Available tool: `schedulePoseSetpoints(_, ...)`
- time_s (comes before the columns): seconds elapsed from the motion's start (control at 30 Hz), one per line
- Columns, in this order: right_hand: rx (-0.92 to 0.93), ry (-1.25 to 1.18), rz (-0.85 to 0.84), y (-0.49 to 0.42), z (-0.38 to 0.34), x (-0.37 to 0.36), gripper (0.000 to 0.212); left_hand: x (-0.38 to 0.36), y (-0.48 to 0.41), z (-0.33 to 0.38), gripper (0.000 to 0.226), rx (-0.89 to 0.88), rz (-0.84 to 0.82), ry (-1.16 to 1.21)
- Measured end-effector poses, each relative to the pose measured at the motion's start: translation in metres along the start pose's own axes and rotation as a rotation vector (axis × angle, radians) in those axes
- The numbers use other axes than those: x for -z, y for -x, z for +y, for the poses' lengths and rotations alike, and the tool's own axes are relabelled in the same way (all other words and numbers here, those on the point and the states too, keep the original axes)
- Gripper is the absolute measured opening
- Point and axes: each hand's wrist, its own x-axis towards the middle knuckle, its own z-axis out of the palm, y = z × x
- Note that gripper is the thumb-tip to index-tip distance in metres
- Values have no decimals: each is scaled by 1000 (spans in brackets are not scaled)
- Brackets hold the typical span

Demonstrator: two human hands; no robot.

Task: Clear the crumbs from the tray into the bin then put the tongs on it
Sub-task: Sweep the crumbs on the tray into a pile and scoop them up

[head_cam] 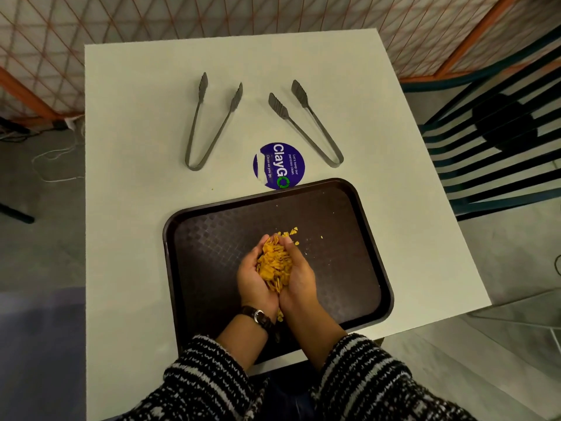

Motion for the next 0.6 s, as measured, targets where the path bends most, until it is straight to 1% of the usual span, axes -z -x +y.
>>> schedulePoseSetpoints(0.07, 0, -13, -16, 1, 0, -2, 14, -1, 2, 2, 28, 1, -23, 16)
schedulePoseSetpoints(0.2, 11, 21, -18, 6, 0, -6, 22, 0, 6, 5, 27, -32, -32, -54)
schedulePoseSetpoints(0.37, 0, 23, -1, 13, -2, -11, 38, -2, 9, 5, 25, -32, -29, -78)
schedulePoseSetpoints(0.5, -3, -9, -49, 20, -7, -14, 40, -6, 16, 5, 25, -38, -66, -42)
schedulePoseSetpoints(0.6, -17, -28, -95, 26, -11, -14, 32, -9, 22, 4, 25, -50, -92, -19)
